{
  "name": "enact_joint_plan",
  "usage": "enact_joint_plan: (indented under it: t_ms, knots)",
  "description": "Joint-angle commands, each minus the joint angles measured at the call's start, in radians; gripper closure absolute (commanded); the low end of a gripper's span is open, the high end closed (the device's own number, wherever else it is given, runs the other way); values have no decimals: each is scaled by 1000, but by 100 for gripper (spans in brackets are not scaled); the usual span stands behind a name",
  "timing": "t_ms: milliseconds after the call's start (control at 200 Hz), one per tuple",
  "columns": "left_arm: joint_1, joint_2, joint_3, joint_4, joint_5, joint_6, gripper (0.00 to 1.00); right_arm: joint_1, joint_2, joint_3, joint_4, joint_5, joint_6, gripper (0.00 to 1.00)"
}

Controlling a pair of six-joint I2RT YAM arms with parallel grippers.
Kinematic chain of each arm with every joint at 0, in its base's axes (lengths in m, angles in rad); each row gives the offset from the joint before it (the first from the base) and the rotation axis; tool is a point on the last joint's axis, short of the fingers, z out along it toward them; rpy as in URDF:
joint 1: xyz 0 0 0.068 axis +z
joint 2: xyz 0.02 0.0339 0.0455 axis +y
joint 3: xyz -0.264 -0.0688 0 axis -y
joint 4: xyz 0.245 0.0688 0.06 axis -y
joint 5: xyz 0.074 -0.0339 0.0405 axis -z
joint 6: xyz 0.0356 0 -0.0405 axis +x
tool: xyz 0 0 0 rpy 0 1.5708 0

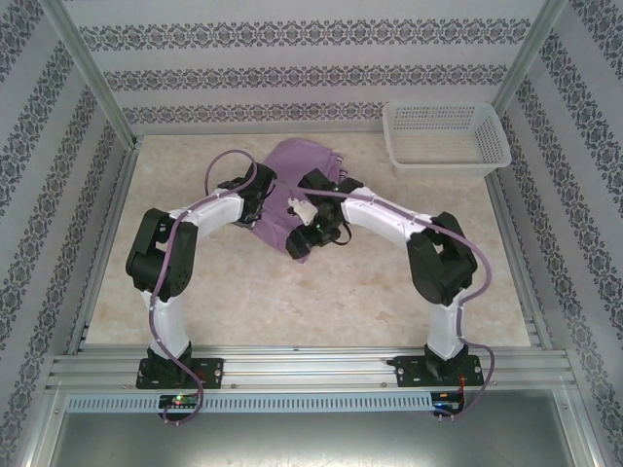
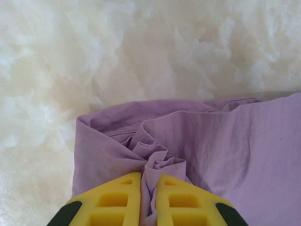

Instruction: Roll up the long pants

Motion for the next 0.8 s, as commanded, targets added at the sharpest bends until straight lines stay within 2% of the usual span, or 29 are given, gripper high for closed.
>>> enact_joint_plan:
  t_ms: [0, 125, 235, 400, 505, 664, 749, 794]
  knots:
    - [15, 4, -14, -10, 13, -6, 100, 111, -120, -64, 8, 359, -32, 18]
    - [16, 7, -15, -14, 29, -12, 100, 247, -165, -117, 67, 604, -50, 17]
    - [15, 9, -15, -19, 39, -17, 100, 348, -126, -131, 108, 781, -87, 16]
    - [15, 4, -14, -24, 47, -15, 100, 376, 1, -130, 221, 979, -197, 12]
    - [15, 0, -16, -25, 53, -8, 100, 366, 69, -113, 301, 1019, -279, 9]
    - [17, -11, -22, -24, 58, -1, 100, 305, 215, -43, 349, 1075, -373, 11]
    - [19, -21, -31, -17, 60, 7, 98, 257, 244, -26, 342, 997, -381, 24]
    - [24, -29, -38, -9, 66, 12, 81, 227, 249, -6, 301, 922, -353, 38]
